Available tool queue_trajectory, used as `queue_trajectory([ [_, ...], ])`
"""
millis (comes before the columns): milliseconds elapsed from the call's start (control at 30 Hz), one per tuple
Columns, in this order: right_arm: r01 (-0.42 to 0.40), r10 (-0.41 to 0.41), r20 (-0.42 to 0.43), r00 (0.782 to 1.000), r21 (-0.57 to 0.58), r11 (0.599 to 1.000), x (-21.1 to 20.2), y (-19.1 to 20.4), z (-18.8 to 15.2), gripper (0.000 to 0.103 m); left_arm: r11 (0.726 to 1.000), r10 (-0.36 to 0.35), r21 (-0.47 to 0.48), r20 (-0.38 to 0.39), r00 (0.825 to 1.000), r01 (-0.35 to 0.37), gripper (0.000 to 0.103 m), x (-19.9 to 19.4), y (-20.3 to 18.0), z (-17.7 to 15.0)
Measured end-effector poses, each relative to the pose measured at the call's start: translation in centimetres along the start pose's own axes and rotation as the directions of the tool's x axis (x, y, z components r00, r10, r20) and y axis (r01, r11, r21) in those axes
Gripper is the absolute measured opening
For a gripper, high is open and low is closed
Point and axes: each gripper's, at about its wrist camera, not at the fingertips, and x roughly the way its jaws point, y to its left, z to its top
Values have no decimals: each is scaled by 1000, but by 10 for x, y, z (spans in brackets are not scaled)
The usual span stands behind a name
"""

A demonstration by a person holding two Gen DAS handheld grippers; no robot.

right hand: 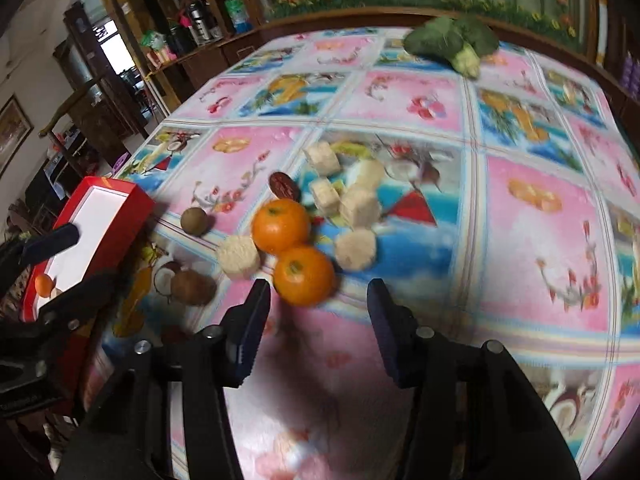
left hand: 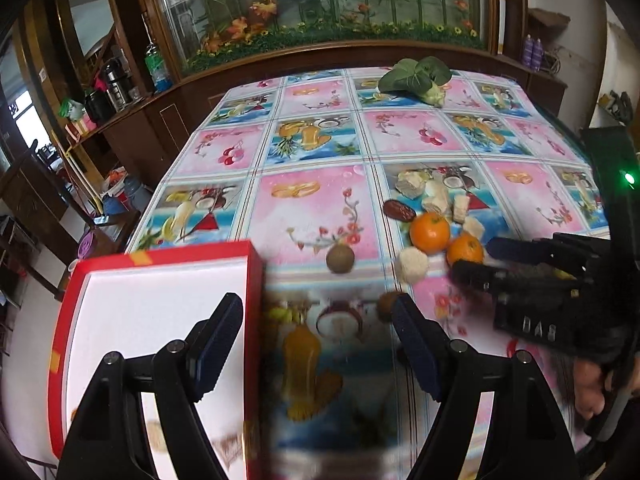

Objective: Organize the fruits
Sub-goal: 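Grasp a mandarin orange with the right tool while the left tool grasps another orange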

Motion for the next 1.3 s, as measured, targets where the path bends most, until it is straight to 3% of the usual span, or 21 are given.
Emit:
queue_trajectory([
  [100,0,0,3,1000,-26,1000,7,7,2,51,1000,2,-7,-7,1000,-2,77,4,-1,6],
  [200,22,-21,9,1000,-62,998,11,9,4,34,1000,-19,-5,-14,1000,19,77,6,-7,12],
  [300,-15,15,-7,1000,-21,1000,6,-3,6,33,999,-42,23,-26,999,42,77,12,-22,20],
  [467,-71,67,31,997,163,984,-22,-51,13,33,992,-102,67,-79,992,108,77,38,-50,36],
  [567,-68,46,84,995,281,957,-38,-80,15,33,988,-128,74,-119,985,137,76,54,-63,41],
  [667,-58,26,105,994,315,947,-43,-86,15,33,984,-153,69,-140,978,163,61,66,-70,45],
  [733,-71,42,97,994,321,944,-42,-84,16,33,981,-174,60,-148,974,185,56,71,-74,47],
  [833,-86,59,92,994,325,942,-40,-82,16,33,978,-188,54,-171,967,200,41,79,-78,47],
  [900,-88,58,98,993,325,942,-42,-81,15,33,977,-196,55,-165,967,208,35,80,-79,46],
  [1067,-76,43,113,993,309,948,-41,-80,14,33,973,-226,13,-150,962,230,35,79,-75,45],
  [1300,-84,40,185,982,237,968,-49,-65,14,33,987,-159,9,-15,987,159,35,39,-67,42],
])
